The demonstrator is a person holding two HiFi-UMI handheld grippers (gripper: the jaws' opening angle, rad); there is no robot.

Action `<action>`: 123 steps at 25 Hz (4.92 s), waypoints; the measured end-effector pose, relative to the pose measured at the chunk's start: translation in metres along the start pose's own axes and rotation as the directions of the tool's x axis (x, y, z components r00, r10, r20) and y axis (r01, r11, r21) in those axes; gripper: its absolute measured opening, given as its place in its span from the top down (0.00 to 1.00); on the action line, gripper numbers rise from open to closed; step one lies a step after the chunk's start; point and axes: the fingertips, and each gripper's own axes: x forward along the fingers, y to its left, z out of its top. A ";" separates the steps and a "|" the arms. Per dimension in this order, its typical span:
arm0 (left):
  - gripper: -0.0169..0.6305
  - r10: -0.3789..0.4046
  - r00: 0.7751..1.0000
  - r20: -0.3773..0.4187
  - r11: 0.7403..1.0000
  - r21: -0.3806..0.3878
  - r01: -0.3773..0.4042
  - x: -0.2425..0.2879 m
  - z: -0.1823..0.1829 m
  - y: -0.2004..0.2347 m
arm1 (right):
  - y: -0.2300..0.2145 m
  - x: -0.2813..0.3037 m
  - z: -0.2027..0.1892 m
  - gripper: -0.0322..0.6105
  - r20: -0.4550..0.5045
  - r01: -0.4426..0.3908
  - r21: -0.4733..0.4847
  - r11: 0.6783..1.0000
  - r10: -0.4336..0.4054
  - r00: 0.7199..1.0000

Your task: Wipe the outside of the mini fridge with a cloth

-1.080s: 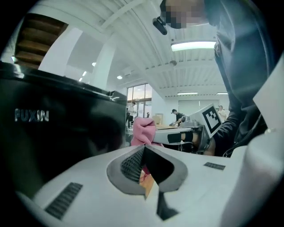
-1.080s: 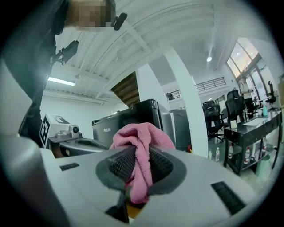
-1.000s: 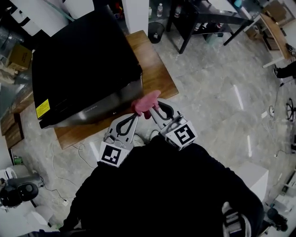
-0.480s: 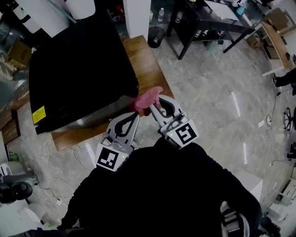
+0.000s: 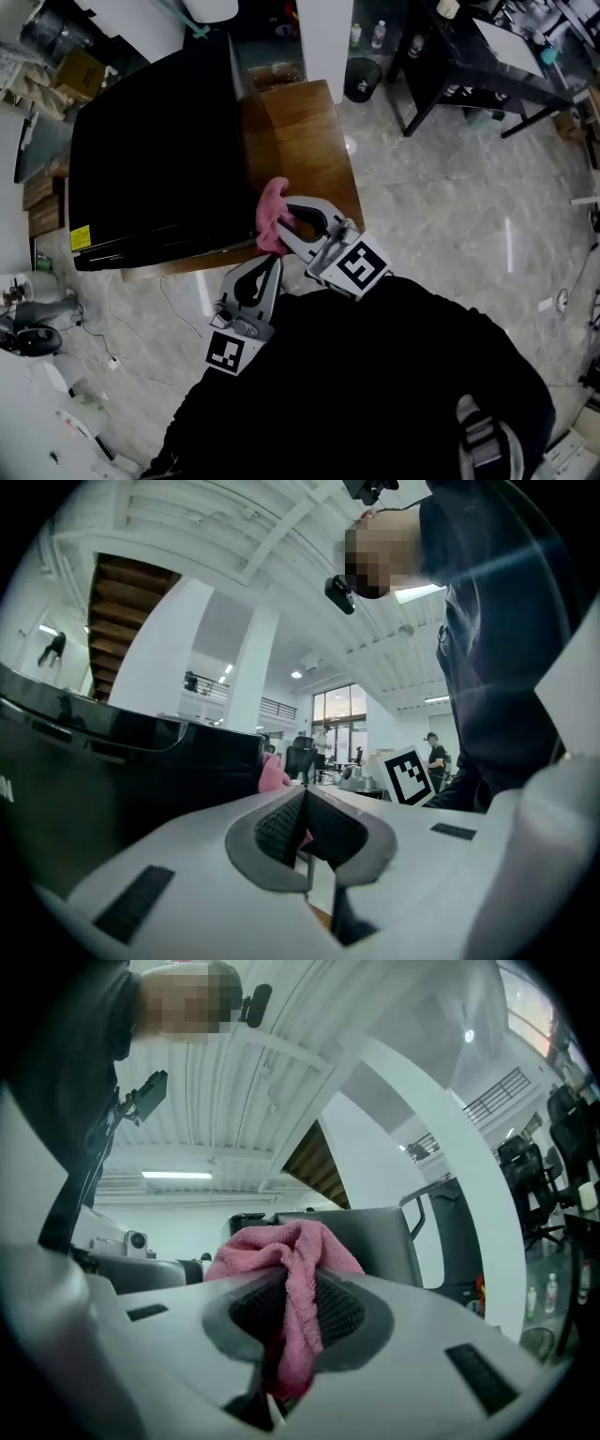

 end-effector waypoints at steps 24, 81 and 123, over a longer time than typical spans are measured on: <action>0.96 0.429 0.903 -0.019 0.903 0.035 -0.428 0.106 -0.013 0.046 | -0.126 0.104 -0.001 0.84 0.021 -0.176 -0.016 0.984 0.176 0.984; 0.96 0.348 0.877 -0.333 0.898 -0.152 -0.414 0.052 -0.223 0.047 | -0.085 0.005 -0.257 0.84 -0.317 -0.080 0.181 0.980 0.135 0.939; 0.96 0.431 0.837 -0.336 0.860 -0.127 -0.494 0.195 -0.191 0.131 | -0.280 0.147 -0.279 0.85 -0.351 0.070 0.142 0.987 -0.016 0.936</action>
